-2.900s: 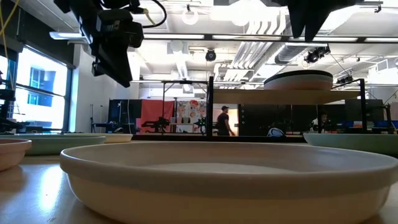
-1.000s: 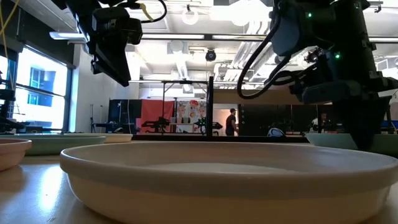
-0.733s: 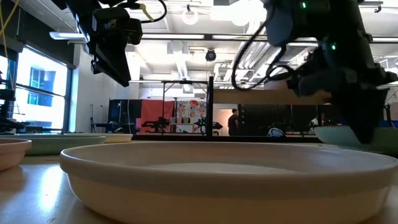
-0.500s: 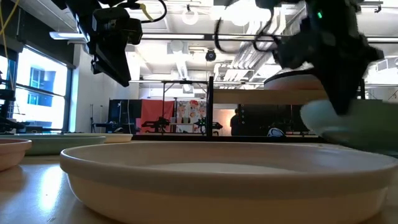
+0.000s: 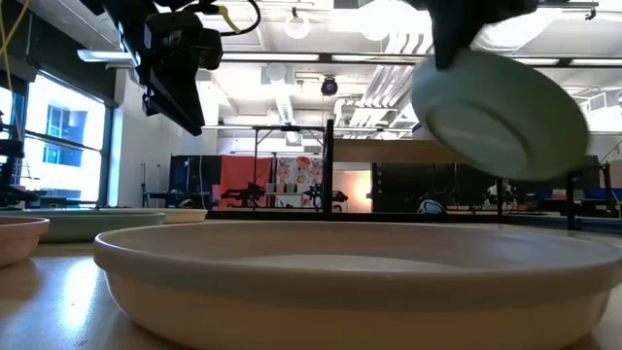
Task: Place and stack plates onto a shelf
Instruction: Stack the green plate on top of the black plate on the shelf
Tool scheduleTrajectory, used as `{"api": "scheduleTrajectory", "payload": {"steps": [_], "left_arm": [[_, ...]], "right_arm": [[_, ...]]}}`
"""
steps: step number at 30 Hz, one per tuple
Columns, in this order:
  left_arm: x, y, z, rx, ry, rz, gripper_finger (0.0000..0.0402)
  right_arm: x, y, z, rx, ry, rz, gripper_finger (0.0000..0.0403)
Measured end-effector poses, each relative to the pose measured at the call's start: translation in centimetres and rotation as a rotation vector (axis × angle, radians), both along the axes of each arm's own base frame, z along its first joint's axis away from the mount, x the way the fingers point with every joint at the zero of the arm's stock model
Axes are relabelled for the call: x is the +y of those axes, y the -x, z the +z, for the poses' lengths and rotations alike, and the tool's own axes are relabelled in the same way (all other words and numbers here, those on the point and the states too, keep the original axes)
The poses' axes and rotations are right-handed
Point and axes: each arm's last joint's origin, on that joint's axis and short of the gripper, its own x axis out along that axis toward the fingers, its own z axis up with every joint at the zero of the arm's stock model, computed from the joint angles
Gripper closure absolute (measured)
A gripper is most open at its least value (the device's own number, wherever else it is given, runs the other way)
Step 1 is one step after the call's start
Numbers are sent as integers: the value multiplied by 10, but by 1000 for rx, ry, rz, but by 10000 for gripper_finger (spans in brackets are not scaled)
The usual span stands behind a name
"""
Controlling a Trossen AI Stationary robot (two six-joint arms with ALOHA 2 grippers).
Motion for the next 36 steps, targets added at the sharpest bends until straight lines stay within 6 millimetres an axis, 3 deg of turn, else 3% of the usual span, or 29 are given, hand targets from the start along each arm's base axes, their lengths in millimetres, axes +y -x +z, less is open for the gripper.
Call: {"api": "scheduleTrajectory", "payload": {"steps": [9,14,21,26,36], "left_arm": [[0,0,0,0,-2,2,300],[1,0,0,-3,-22,16,300],[2,0,0,-7,-22,41,300],[3,0,1,-10,-31,90,300],[15,1,1,-15,-7,188,300]], "right_arm": [[-22,10,60,-25,263,89,403],[-52,16,81,-40,367,165,403],[-103,37,96,32,443,193,403],[-140,59,92,128,444,191,403],[-193,85,55,364,300,296,403]]}}
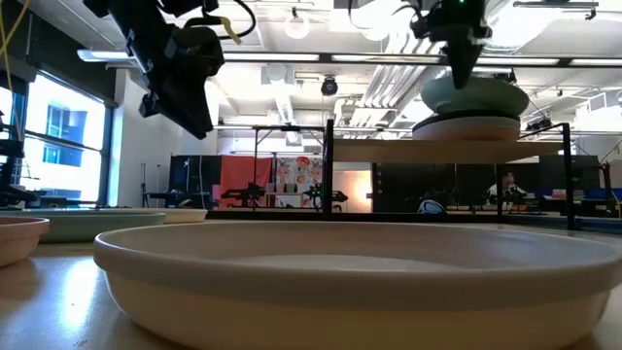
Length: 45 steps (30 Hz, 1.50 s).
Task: Place and stack plates onto a shelf
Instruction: Stack the green plate on top of the black plate on the shelf, then put the white plate on the shelf
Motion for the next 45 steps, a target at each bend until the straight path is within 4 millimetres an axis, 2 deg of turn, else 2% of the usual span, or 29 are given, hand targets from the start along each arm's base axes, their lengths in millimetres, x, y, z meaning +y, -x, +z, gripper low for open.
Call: {"api": "scheduleTrajectory", "payload": {"steps": [7,20,31,34,39,45], "left_arm": [[10,1,0,0,1,47,300],[29,5,0,4,-10,117,300],[41,9,0,4,-11,170,300],[43,9,0,4,-8,177,300],[50,12,0,10,-18,189,300],[72,21,0,62,-134,253,300]], "right_arm": [[-16,1,-13,30,-54,74,403],[-30,7,-14,-7,-126,69,399],[-30,7,-12,-8,-112,63,308],[-28,8,-2,-50,-154,70,294],[-25,10,25,-178,-178,61,289],[-20,12,59,-315,-110,65,288]]}}
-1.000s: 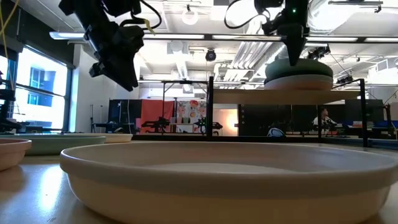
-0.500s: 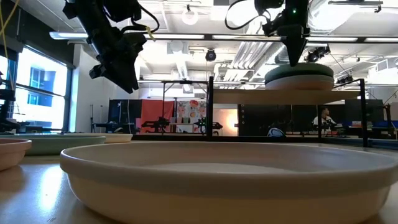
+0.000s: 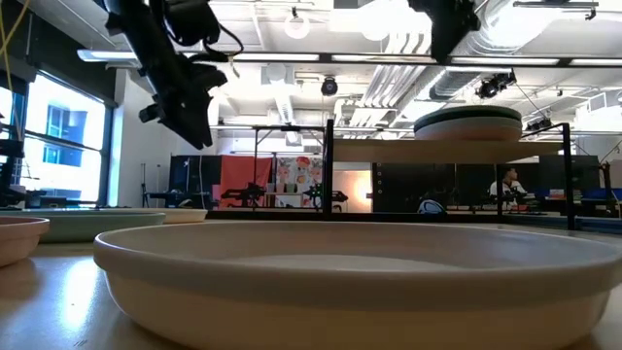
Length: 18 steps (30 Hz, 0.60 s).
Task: Place and stack plates onto a shelf
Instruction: Put the white plate on the shelf
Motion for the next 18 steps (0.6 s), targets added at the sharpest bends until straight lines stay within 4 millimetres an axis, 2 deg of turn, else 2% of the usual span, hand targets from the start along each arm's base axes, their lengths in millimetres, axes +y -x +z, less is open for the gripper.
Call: {"api": "scheduleTrajectory", "payload": {"steps": [6,13,18], "left_arm": [[25,9,-9,60,22,37,300],[44,8,-39,163,168,94,300],[53,3,-61,246,205,127,300]], "right_arm": [[3,0,18,-80,64,3,288],[2,-2,15,-77,64,2,288],[1,-4,7,-49,49,2,288]]}}
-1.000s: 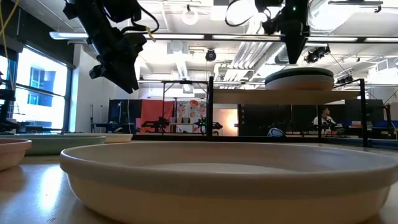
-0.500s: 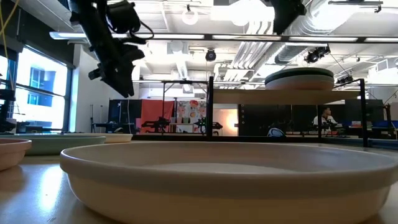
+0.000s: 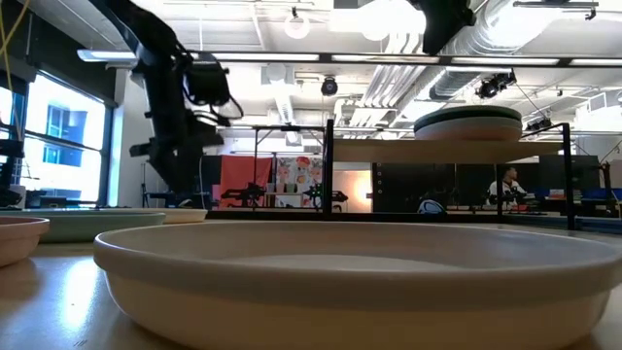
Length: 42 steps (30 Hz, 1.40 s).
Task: Place and stack plates onto a shelf
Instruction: Put the white plate on the shelf
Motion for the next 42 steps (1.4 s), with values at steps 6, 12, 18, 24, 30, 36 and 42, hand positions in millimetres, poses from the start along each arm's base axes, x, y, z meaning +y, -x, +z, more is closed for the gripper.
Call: {"api": "scheduleTrajectory", "payload": {"steps": [6,12,18,24,30,36,42], "left_arm": [[9,-2,-21,62,42,23,300],[13,-5,-36,104,73,30,300],[14,-7,-43,132,79,-10,318],[10,-10,-43,148,71,-108,387],[-5,-11,-32,156,76,-202,396],[-27,-9,-3,114,23,-294,399],[-55,-4,33,20,-94,-446,400]], "right_arm": [[-1,-1,-5,15,-11,-7,288],[-1,-2,-5,7,-8,-8,288],[-1,-2,-4,1,-5,-9,288],[-2,-4,-4,-14,2,-9,288],[-2,-4,-3,-26,1,-21,288],[-2,-4,-3,-52,-17,-72,288],[-2,-5,-3,-78,-35,-118,288]]}}
